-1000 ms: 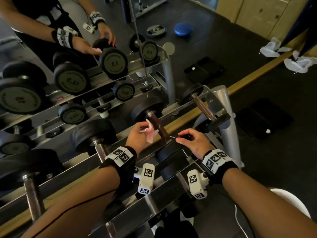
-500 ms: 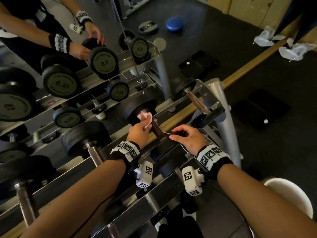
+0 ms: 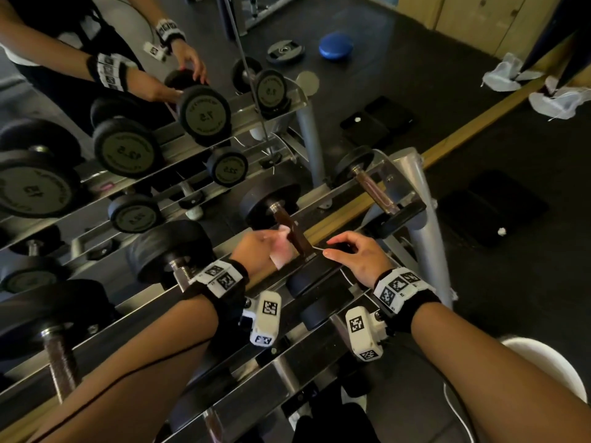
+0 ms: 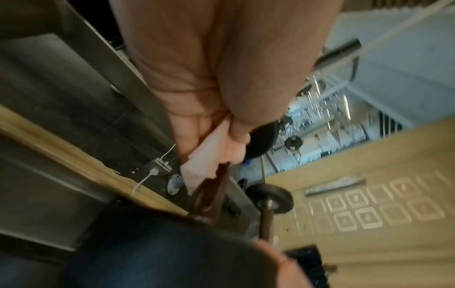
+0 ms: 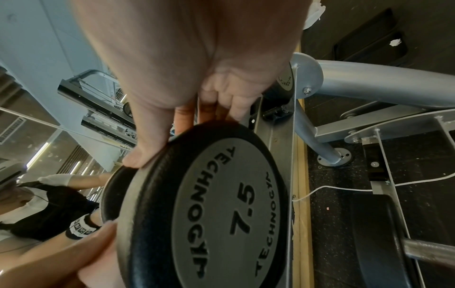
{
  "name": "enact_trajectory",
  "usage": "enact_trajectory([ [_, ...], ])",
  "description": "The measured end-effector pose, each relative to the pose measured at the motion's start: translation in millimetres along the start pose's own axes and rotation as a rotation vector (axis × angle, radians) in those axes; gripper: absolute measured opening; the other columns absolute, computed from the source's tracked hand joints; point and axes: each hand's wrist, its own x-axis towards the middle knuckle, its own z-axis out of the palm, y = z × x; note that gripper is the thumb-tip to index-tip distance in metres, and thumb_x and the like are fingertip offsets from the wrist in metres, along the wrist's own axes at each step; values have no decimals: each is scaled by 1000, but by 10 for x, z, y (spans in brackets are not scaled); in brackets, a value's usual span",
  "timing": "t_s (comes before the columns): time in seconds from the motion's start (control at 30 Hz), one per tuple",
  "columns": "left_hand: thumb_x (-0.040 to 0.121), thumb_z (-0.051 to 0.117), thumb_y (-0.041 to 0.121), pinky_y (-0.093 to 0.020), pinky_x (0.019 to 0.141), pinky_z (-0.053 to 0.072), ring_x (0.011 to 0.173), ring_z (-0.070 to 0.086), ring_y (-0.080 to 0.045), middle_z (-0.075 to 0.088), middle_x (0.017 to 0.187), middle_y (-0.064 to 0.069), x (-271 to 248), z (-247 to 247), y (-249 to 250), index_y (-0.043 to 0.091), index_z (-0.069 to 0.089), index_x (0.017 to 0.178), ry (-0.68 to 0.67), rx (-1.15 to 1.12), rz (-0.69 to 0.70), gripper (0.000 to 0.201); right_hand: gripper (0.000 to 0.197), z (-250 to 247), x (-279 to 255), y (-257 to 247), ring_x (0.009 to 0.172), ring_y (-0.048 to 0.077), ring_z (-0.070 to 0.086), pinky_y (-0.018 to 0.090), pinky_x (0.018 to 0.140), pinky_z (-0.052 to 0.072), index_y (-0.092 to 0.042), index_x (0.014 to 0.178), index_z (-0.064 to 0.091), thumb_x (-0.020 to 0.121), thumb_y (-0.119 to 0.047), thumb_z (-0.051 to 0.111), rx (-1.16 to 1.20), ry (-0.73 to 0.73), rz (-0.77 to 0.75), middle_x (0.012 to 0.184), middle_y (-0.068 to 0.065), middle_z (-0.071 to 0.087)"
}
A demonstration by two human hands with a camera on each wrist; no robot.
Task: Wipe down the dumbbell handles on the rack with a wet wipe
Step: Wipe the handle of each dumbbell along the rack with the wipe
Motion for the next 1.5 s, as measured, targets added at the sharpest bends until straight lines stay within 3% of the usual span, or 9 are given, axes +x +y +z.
enact_trajectory([
  [0.23,105,49,20,-29,92,50,81,67,-16,62,82,-4,212,57,225,4,71,111,153,-122,-26,27,29,-10,-24,-1,102,15,64,43,97,52,-23,107,68,81,-34,77,6,-12,-4,105,-4,68],
  [0.5,105,46,16,-33,108,38,131,53,-29,59,140,-14,25,207,106,9,57,139,29,434,37,37,25,5,-22,34,97,5,63,23,83,49,-27,104,69,82,-34,76,16,1,-31,99,-11,67],
  [0.63,105,46,37,-40,105,47,117,63,-31,67,121,-20,-98,300,-1,9,64,126,-47,328,-46,40,22,14,-3,53,96,7,64,25,84,50,-27,102,69,82,-33,76,6,7,-38,97,-11,68],
  [0.77,99,44,57,-1,74,44,86,62,17,67,103,16,-257,288,16,39,67,115,-185,177,-45,33,22,21,36,70,98,10,62,31,89,50,-28,100,70,80,-35,77,-48,26,-47,100,-8,68],
  [0.87,103,48,40,-20,101,44,114,62,-4,69,123,7,-278,250,-8,28,67,126,-276,109,15,32,22,24,46,75,99,10,62,28,87,48,-26,99,70,80,-34,78,-61,38,-51,99,-9,67],
  [1.03,102,52,11,-12,61,50,59,61,-1,59,79,1,-71,75,62,13,64,103,-27,-545,-69,12,24,26,26,65,96,5,61,18,76,43,-26,100,70,80,-36,78,-40,45,-42,98,-10,67],
  [1.17,107,43,16,-20,86,43,73,48,6,51,89,17,185,-15,155,8,58,136,128,23,58,34,25,23,25,68,96,7,62,19,79,46,-26,102,70,80,-35,78,-25,45,-32,100,-8,68],
  [1.33,105,46,16,-37,109,41,125,57,-33,63,134,-16,241,82,130,7,59,137,107,336,61,36,25,25,33,61,97,10,63,25,87,49,-23,103,71,81,-32,78,4,42,-17,98,-7,68],
  [1.5,98,47,56,-28,94,42,112,63,-28,69,119,-10,-60,279,-6,24,68,123,-14,302,-58,46,23,28,31,51,93,7,64,21,81,49,-23,101,71,81,-31,78,17,42,-23,96,-9,69],
])
